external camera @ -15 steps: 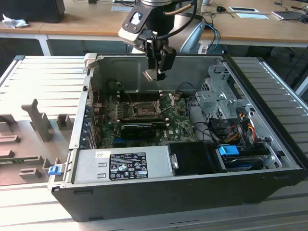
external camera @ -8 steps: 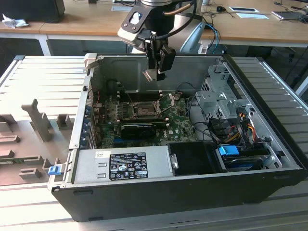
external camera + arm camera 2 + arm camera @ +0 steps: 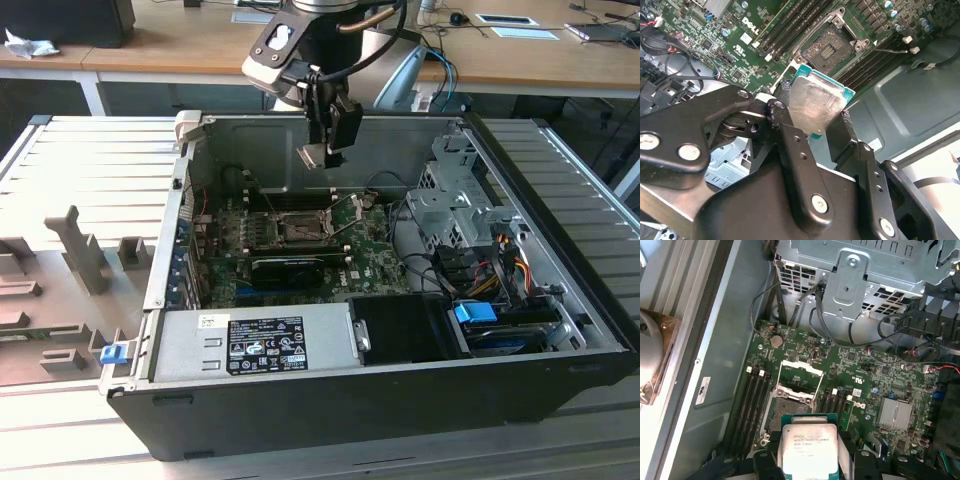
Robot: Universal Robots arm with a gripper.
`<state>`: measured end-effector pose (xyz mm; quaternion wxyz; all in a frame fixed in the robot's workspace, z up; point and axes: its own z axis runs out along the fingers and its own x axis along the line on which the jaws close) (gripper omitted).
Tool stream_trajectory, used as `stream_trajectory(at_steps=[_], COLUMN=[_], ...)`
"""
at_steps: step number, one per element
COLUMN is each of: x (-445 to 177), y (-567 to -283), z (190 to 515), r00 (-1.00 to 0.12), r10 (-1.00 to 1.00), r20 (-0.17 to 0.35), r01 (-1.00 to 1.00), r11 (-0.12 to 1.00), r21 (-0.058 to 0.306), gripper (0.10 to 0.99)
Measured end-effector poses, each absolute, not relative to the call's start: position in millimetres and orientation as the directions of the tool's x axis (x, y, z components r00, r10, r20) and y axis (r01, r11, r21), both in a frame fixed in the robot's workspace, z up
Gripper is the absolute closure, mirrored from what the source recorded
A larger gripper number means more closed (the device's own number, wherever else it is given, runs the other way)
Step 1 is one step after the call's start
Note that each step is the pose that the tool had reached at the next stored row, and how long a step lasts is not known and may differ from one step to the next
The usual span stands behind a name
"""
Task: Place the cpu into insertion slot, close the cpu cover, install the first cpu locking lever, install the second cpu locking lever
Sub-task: 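Place the cpu into insertion slot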
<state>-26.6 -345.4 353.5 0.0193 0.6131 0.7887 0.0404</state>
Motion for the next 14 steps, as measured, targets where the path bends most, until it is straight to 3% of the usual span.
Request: stream_trajectory(at_steps=[14], x=[-26.7], y=[-345.4], z=[349.2], r00=[-0.151], r10=[0.988], r20=[0.018], r01=[0.985], r11=[0.149], r21=[0.087], gripper=[0.553])
